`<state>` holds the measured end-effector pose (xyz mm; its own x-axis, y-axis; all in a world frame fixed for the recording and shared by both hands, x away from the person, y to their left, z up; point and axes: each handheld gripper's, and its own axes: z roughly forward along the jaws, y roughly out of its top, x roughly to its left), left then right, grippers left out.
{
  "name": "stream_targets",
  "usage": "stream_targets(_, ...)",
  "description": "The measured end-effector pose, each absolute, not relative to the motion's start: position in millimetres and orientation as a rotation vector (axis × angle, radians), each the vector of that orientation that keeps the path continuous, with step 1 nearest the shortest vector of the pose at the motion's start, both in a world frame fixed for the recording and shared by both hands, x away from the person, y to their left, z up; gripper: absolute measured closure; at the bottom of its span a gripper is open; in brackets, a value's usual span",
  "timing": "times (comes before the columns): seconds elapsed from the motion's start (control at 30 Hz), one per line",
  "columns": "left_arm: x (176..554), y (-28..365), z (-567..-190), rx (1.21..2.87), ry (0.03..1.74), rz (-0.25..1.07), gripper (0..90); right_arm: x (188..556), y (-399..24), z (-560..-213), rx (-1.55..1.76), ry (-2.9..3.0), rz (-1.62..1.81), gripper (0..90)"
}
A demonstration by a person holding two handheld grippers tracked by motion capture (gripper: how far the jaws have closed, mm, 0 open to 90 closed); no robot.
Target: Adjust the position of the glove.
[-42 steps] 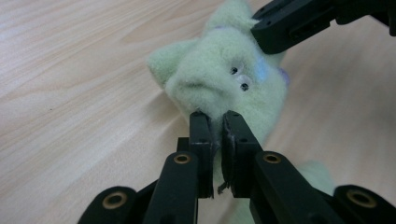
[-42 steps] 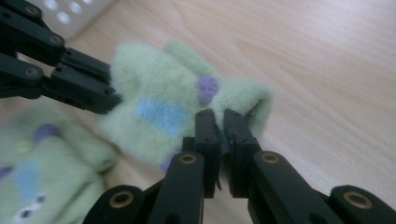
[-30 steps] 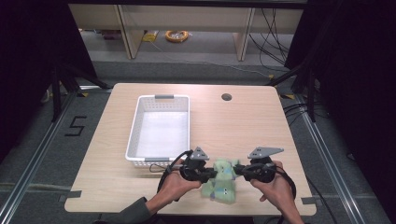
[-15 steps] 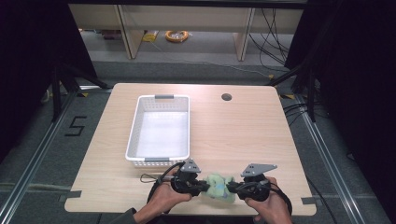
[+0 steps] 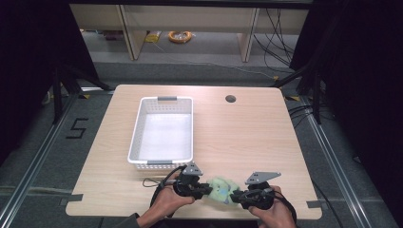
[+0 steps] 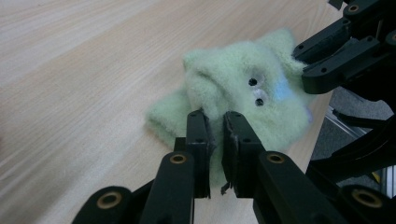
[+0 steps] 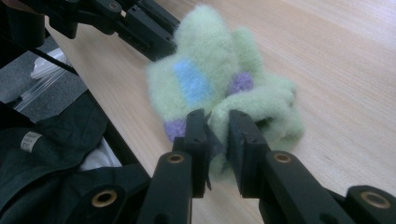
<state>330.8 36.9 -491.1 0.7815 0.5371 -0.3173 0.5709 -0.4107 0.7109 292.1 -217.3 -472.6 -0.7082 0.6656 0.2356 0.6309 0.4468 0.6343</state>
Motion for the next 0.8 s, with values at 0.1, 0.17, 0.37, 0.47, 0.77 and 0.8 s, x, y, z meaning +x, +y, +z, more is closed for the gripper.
stream_targets(0.1,332.9,39.0,-487.1,2.076,0.824,-0.04,78.8,292.5,-217.3,-473.8,1.207,2.616,1.142,75.5)
stream_targets(0.17,334.1,39.8,-487.6,2.078,0.833,-0.048,74.2,292.4,-218.8,-472.2,1.197,2.64,1.121,72.6)
stream_targets(0.37,334.7,39.7,-491.3,2.06,0.877,-0.053,59.5,290.1,-221.9,-465.2,1.219,2.605,1.15,59.8)
stream_targets(0.47,334.5,38.8,-489.7,2.053,0.908,-0.062,51.1,292.3,-229.8,-456.6,1.236,2.538,1.193,53.0)
stream_targets(0.77,335.7,34.4,-486.7,2.047,0.955,-0.061,41.7,302.2,-231.1,-464.8,1.291,2.515,1.136,46.3)
stream_targets(0.8,337.7,34.7,-487.2,2.053,0.934,-0.05,41.4,302.7,-230.4,-465.2,1.297,2.514,1.135,46.1)
